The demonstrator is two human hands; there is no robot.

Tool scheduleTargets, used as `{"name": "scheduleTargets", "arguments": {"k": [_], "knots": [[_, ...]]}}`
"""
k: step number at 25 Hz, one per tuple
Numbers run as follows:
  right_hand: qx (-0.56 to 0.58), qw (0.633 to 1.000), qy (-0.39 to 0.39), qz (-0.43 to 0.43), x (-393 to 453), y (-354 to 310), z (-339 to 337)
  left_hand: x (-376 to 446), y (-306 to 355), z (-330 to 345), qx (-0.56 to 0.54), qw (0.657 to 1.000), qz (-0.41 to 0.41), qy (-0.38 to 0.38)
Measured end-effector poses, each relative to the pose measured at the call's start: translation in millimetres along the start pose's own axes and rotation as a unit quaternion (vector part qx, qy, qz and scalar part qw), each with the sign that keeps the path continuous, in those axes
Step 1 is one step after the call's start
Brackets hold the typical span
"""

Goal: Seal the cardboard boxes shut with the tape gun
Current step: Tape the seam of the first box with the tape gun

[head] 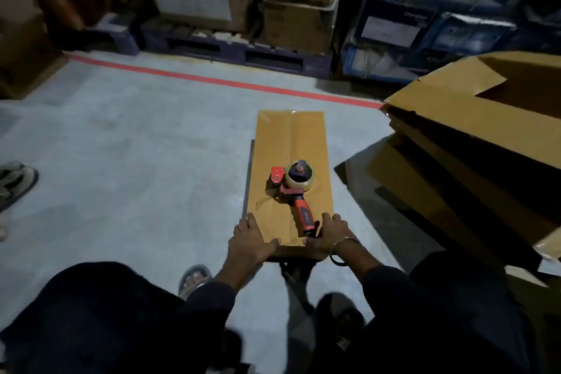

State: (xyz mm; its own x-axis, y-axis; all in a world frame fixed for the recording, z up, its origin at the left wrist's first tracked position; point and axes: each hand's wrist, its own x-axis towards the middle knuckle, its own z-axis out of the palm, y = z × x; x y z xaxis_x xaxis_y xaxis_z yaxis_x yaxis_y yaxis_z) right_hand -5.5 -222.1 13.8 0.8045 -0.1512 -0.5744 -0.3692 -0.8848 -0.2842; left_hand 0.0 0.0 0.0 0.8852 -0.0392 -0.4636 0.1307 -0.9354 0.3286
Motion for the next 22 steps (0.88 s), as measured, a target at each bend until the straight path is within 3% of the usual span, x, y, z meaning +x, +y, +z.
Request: {"name": "scheduleTargets", "arguments": {"k": [4, 12, 22], "knots": [[0.089, 0.99, 0.009, 0.106, 45, 4, 36, 56, 1, 29, -0.069, 0.991, -0.114, 0.017], [0.159, 0.98, 0.081, 0.086, 64, 10, 76, 88, 13, 69, -0.095, 0.979, -0.172, 0.054], [0.167, 0.981, -0.021, 0.092, -30, 43, 103, -14, -6, 105, -0.088, 0.973, -0.215, -0.003]]}}
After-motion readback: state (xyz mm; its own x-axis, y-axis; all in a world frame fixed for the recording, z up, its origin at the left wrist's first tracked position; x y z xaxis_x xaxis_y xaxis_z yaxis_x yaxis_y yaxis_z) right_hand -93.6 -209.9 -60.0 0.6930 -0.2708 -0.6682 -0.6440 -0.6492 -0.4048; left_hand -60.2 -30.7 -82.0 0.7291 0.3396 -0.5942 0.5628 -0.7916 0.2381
